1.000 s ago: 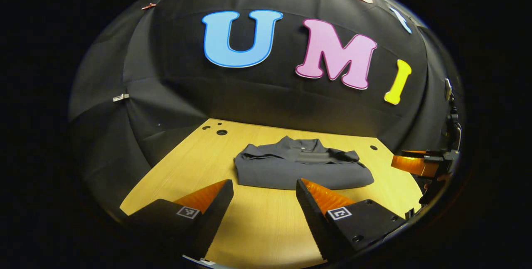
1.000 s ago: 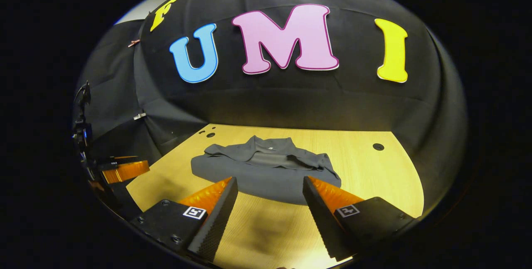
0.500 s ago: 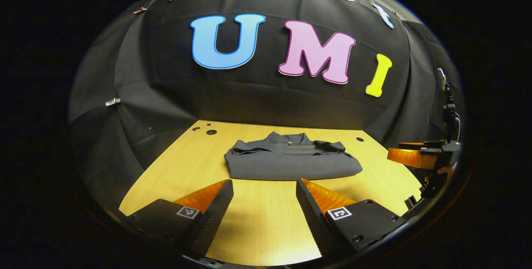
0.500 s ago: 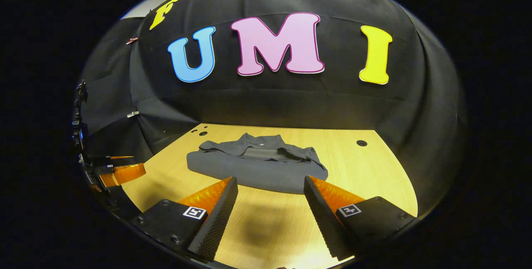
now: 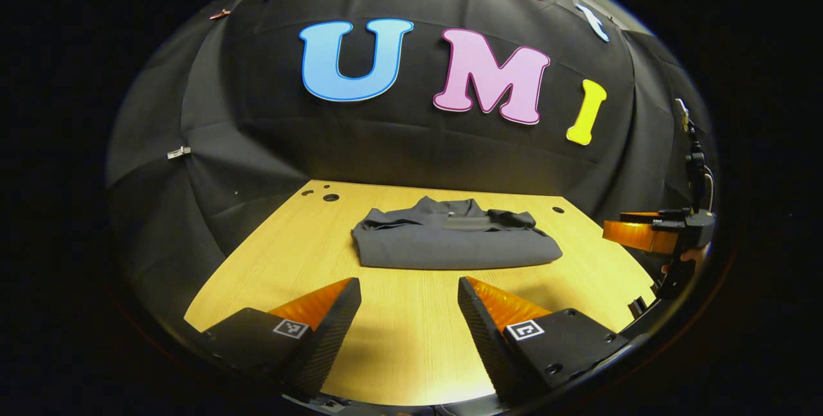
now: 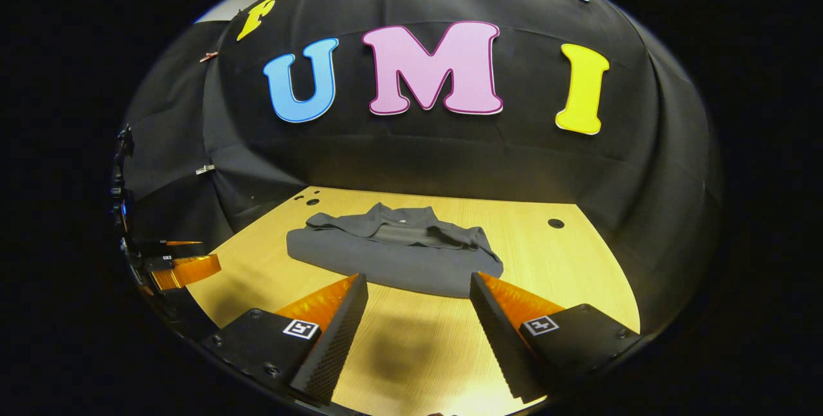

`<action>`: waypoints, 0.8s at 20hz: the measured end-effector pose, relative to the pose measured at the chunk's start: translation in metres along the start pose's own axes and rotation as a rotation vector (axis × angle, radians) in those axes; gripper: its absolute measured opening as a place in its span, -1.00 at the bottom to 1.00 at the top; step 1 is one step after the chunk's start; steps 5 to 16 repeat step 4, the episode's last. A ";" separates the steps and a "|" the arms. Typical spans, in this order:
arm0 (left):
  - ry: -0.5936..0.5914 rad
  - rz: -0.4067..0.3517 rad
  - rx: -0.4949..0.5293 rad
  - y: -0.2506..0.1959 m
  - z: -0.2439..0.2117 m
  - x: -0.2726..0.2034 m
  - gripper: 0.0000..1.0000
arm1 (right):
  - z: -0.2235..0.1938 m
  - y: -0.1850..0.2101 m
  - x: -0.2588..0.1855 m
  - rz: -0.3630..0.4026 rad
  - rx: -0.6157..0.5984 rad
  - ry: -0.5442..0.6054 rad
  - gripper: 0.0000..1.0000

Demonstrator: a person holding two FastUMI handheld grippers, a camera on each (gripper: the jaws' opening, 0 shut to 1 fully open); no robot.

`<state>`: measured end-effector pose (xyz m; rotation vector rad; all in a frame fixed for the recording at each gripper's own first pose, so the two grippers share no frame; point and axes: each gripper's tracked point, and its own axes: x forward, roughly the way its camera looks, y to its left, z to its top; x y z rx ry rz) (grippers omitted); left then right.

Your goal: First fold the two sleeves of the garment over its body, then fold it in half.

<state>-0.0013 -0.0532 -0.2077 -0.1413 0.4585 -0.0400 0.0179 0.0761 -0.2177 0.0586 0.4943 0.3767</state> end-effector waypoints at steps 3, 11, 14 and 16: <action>0.008 0.016 0.000 -0.001 -0.003 0.000 0.92 | 0.001 -0.002 0.000 0.011 0.005 -0.001 0.98; 0.010 0.023 0.001 -0.002 -0.004 -0.001 0.92 | 0.001 -0.004 0.000 0.012 0.002 0.000 0.98; 0.010 0.023 0.001 -0.002 -0.004 -0.001 0.92 | 0.001 -0.004 0.000 0.012 0.002 0.000 0.98; 0.010 0.023 0.001 -0.002 -0.004 -0.001 0.92 | 0.001 -0.004 0.000 0.012 0.002 0.000 0.98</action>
